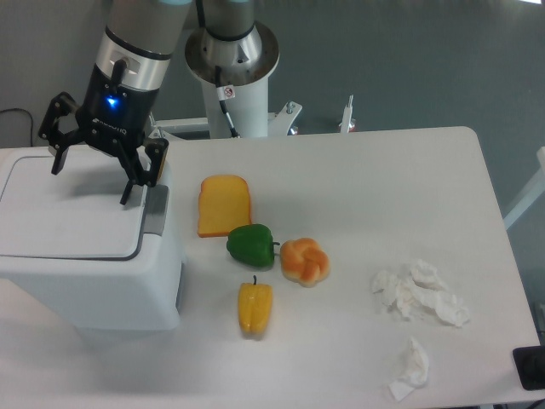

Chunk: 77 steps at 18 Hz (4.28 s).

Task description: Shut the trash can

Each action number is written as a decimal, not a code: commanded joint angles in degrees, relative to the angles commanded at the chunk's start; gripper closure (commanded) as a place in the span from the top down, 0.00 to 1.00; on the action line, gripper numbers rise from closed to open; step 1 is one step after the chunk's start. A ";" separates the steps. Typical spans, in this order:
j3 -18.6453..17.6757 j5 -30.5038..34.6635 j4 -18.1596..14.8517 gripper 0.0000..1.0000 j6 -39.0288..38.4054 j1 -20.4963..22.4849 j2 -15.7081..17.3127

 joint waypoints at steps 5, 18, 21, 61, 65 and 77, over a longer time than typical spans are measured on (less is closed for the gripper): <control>0.09 0.09 0.09 1.00 0.00 0.09 -0.35; 0.18 0.09 0.18 1.00 0.26 0.35 -0.53; 0.18 0.09 0.18 1.00 0.35 0.35 -0.53; 2.37 3.25 0.35 1.00 6.41 8.25 0.97; 2.55 4.48 0.44 1.00 7.20 13.96 0.97; 1.23 21.87 -1.23 1.00 42.06 21.53 -1.50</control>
